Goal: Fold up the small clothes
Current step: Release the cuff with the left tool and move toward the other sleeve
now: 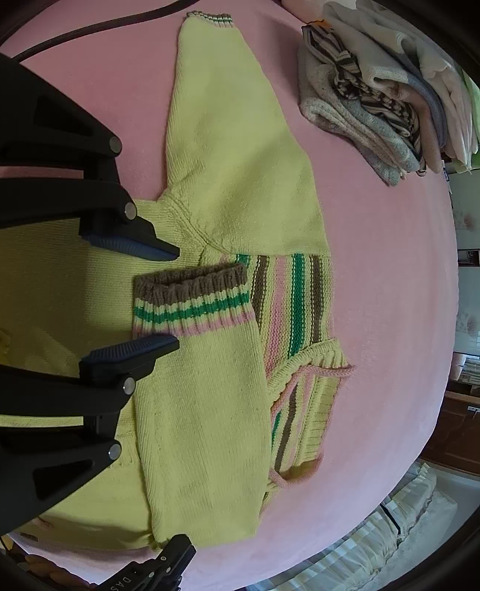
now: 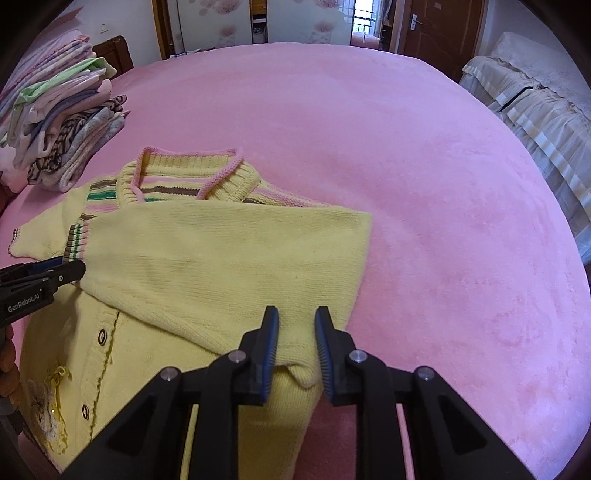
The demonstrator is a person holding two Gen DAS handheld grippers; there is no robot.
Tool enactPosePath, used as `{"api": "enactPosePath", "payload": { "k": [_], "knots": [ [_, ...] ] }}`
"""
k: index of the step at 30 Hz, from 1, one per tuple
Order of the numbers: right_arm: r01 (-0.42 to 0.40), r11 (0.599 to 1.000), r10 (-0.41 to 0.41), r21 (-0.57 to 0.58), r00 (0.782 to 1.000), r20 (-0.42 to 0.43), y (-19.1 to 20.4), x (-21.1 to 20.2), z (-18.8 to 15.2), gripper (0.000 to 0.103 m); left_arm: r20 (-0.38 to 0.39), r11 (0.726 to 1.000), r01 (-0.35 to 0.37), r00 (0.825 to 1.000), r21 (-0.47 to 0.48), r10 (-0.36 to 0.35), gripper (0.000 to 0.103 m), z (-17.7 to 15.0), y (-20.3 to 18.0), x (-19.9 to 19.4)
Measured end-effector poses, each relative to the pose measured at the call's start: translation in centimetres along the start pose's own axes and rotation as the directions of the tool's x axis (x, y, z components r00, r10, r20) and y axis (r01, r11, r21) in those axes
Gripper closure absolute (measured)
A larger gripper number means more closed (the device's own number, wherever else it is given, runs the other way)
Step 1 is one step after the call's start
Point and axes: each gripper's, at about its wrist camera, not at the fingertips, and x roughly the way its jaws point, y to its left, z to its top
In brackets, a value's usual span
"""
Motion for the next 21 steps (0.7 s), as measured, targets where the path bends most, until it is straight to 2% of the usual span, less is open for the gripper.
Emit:
{"api": "enactPosePath", "payload": {
  "k": [4, 11, 16, 18, 21],
  "knots": [
    [0.006, 0.999, -0.007, 0.034, 1.000, 0.018, 0.2, -1.4, 0.0, 0.083, 0.048, 1.000, 0.013, 0.999, -0.012, -0.012, 0.062, -0.2, 0.1, -1.8],
    [-0.025, 0.998, 0.022, 0.061, 0.999, 0.050, 0.7, -4.8, -0.8, 0.083, 0.094, 0.994, 0.106, 0.990, -0.017, -0.104, 0.059, -0.9, 0.0, -6.1],
    [-0.056, 0.997, 0.051, 0.059, 0.995, 0.080, 2.0, -7.8, -1.8, 0.083, 0.134, 0.992, 0.124, 0.984, -0.010, -0.122, 0.047, -2.2, -0.3, -9.8],
    [-0.056, 0.997, 0.050, 0.061, 0.994, 0.098, 2.5, -9.1, -2.2, 0.083, 0.120, 0.994, 0.114, 0.986, 0.001, -0.113, 0.035, -2.7, -0.3, -11.0],
    [-0.069, 0.996, 0.061, 0.063, 0.991, 0.121, 3.2, -10.8, -2.9, 0.083, 0.123, 0.996, 0.089, 0.988, 0.024, -0.092, 0.034, -3.6, -0.1, -12.7]
  ]
}}
